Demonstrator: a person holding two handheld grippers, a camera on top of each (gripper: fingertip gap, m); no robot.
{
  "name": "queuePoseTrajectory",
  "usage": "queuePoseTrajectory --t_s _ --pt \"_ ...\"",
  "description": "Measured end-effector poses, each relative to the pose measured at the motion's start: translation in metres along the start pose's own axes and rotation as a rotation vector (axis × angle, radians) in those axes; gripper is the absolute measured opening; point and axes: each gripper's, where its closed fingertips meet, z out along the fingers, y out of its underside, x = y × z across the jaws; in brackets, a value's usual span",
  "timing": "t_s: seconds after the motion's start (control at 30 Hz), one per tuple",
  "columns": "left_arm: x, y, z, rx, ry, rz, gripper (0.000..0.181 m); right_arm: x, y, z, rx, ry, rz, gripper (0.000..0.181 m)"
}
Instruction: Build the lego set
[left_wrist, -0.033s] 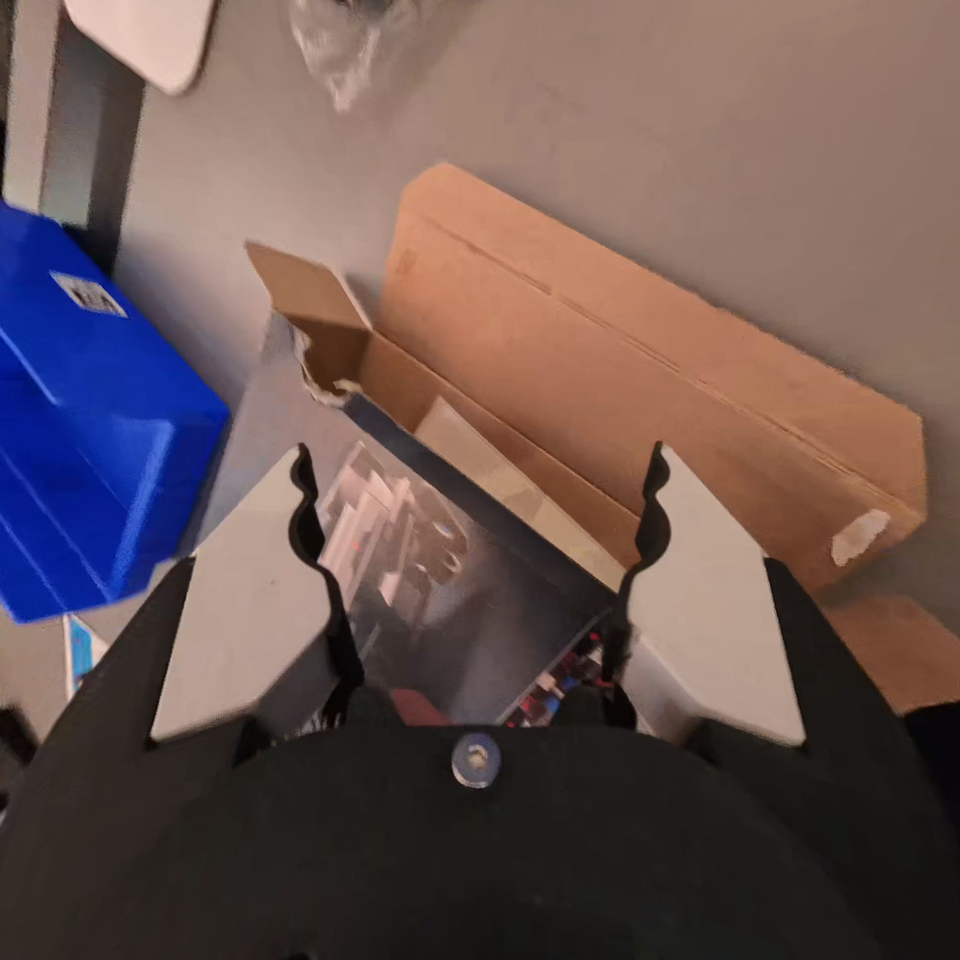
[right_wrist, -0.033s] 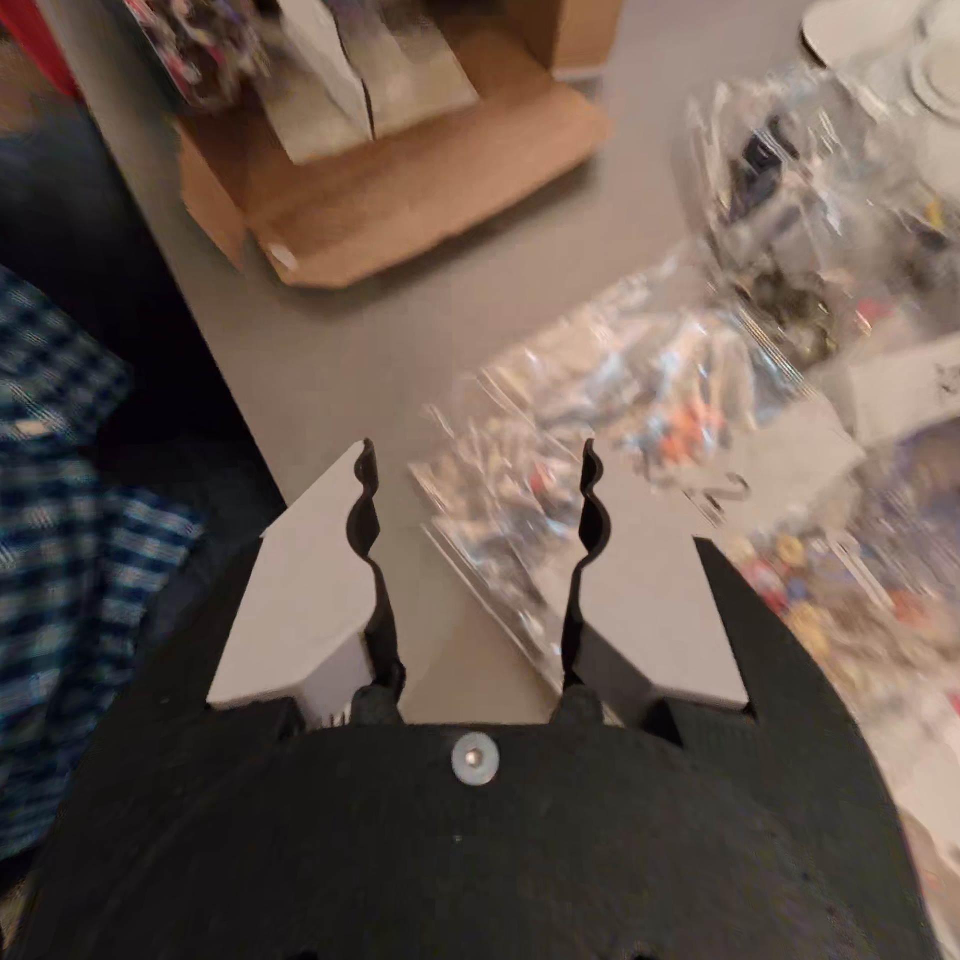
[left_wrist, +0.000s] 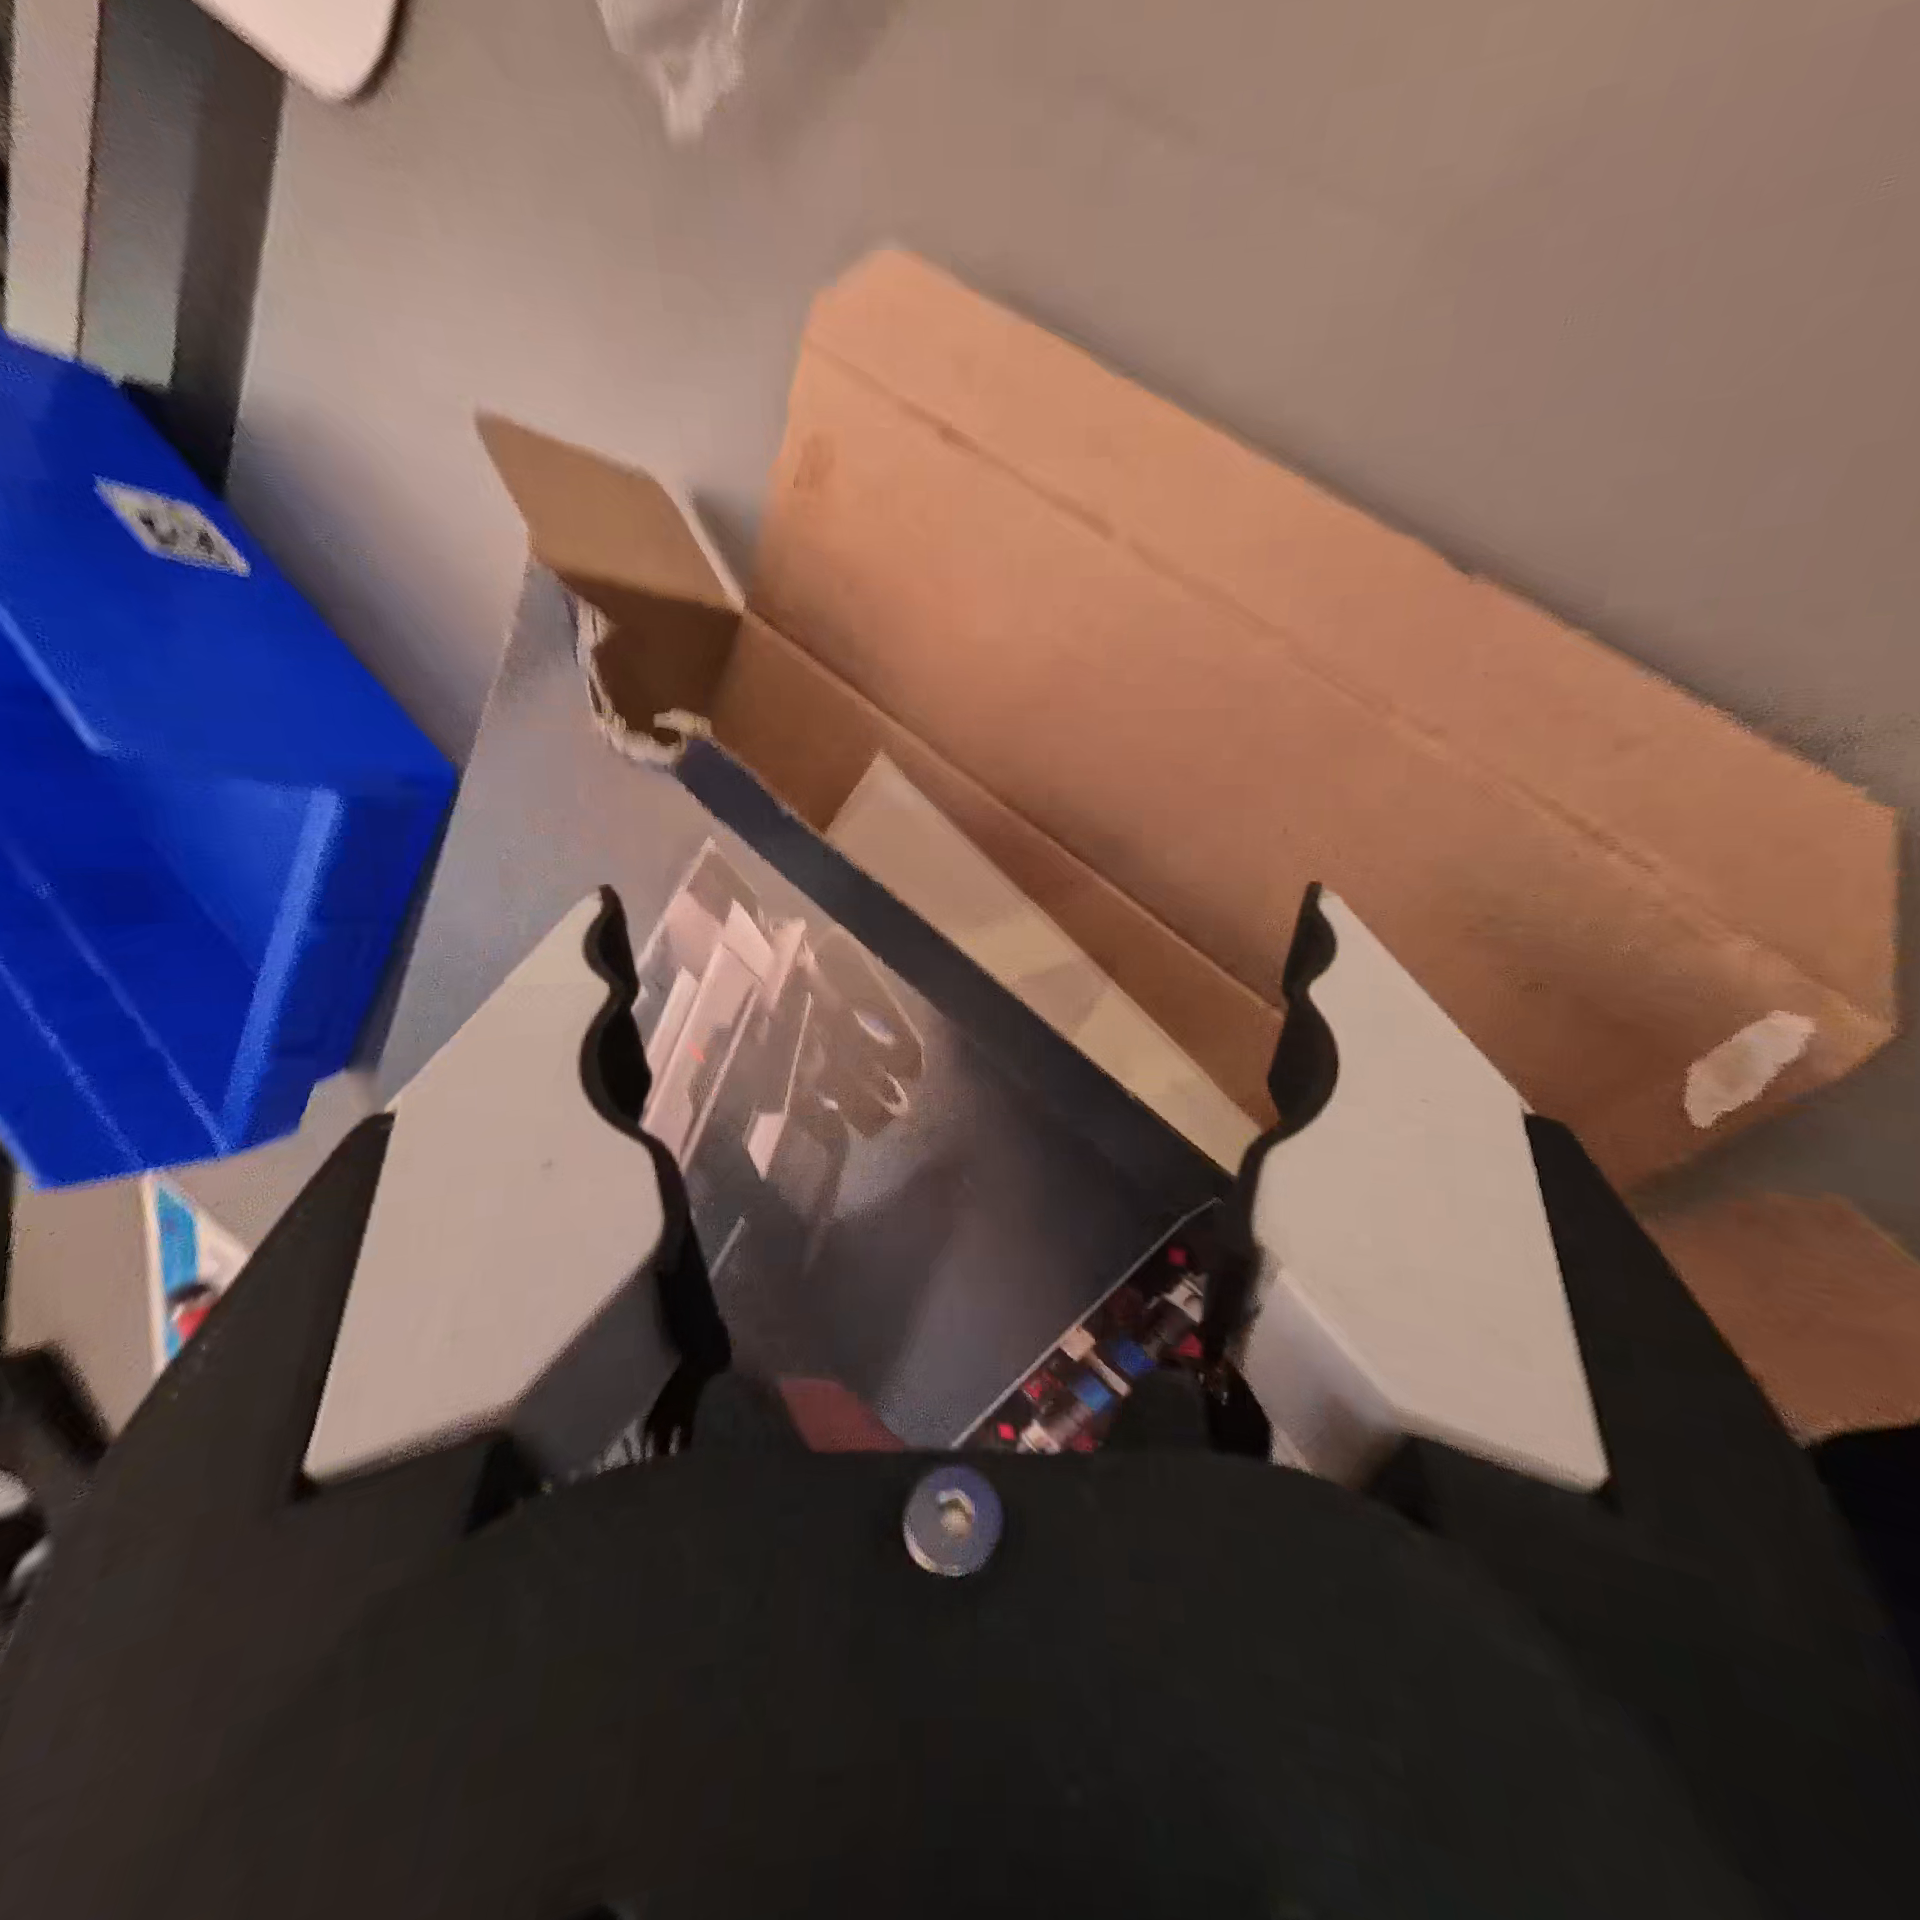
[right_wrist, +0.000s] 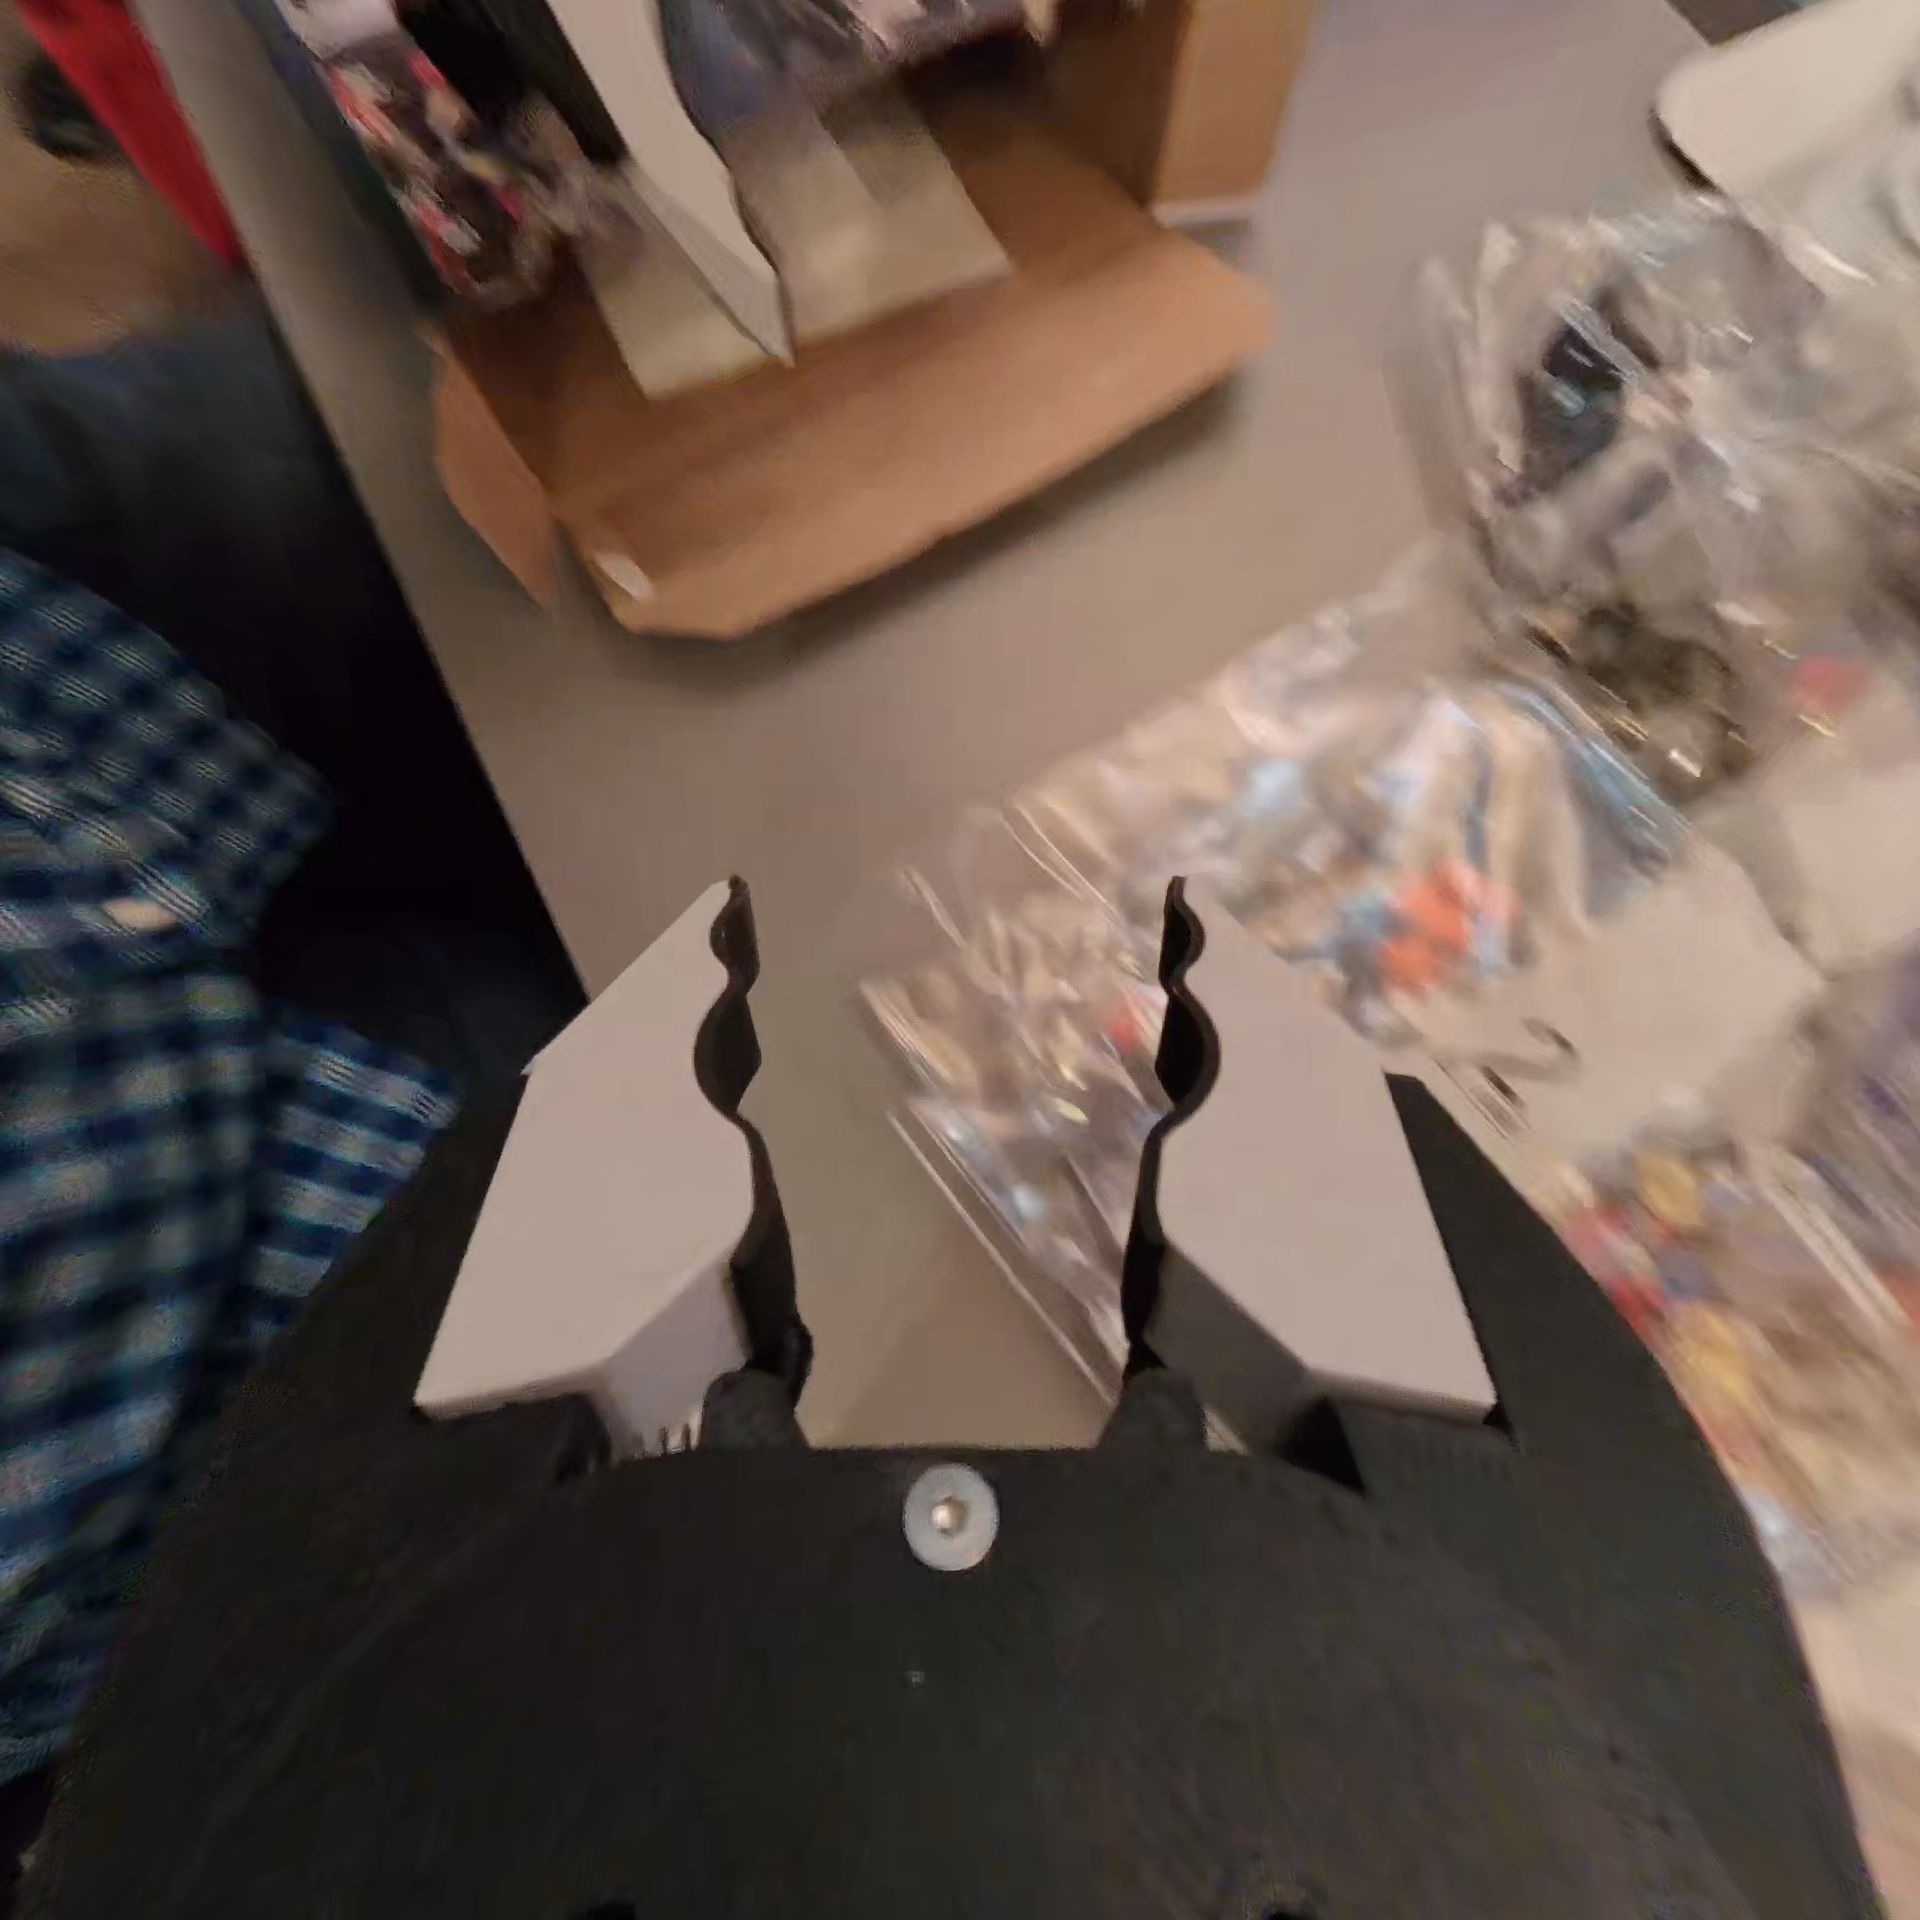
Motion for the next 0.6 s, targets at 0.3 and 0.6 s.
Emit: queuePoseTrajectory --t_s 0.3,0.6 --pt "0.015 0.052 0.006 -0.081 -0.059 -0.052 0.105 -0.05 -0.07 0.093 0.107 -0.193 0.048 0.047" --pt "0.004 0.088 -0.008 -0.092 -0.257 -0.024 0.078 -0.065 -0.093 0.19 0.097 -0.211 0.116 0.026"
